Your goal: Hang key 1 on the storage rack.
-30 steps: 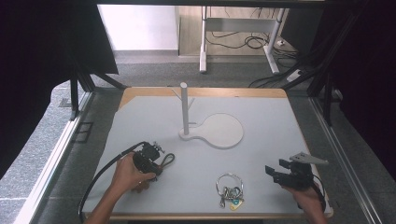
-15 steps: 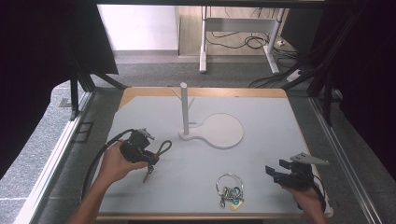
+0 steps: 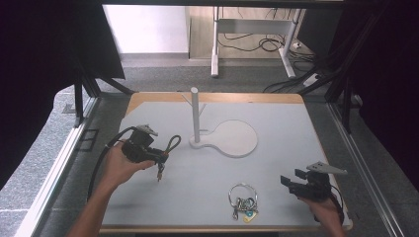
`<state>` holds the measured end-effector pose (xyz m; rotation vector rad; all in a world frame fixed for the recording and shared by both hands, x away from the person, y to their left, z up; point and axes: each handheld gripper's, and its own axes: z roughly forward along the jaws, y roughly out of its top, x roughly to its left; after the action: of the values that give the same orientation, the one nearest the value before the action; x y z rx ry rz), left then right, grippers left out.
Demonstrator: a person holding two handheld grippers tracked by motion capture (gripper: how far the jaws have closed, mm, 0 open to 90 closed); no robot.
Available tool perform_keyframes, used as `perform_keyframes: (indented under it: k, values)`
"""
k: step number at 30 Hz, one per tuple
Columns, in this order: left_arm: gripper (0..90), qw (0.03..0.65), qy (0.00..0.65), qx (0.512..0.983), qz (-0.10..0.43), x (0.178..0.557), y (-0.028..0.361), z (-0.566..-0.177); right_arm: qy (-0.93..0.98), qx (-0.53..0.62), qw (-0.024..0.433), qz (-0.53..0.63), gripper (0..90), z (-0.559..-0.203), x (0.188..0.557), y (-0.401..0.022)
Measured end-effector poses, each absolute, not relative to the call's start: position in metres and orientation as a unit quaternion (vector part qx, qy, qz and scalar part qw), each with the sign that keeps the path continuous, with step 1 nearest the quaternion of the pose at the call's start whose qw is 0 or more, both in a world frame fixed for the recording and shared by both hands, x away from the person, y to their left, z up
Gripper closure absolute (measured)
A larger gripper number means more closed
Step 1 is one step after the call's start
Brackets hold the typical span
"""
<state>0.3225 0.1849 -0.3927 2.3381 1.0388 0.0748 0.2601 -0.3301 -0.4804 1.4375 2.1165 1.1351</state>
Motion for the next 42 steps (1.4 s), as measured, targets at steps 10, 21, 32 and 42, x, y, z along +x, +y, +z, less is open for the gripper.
perform_keyframes:
  k: [10, 21, 32, 42]
  values:
    - [66.7, 0.315, 0.384, 0.867, 0.039, 0.33, 0.186, -0.382, 0.746, 0.507, 0.171, 0.397, 31.0, -0.482, 0.261, -0.329]
    - [66.6, 0.312, 0.368, 0.875, 0.042, 0.344, 0.189, -0.37, 0.749, 0.506, 0.171, 0.392, 31.0, -0.483, 0.261, -0.327]
    - [66.6, 0.315, 0.369, 0.873, 0.049, 0.351, 0.191, -0.359, 0.75, 0.506, 0.17, 0.391, 31.3, -0.483, 0.261, -0.329]
    - [66.6, 0.326, 0.38, 0.864, 0.057, 0.358, 0.193, -0.349, 0.75, 0.507, 0.167, 0.39, 31.5, -0.484, 0.262, -0.328]
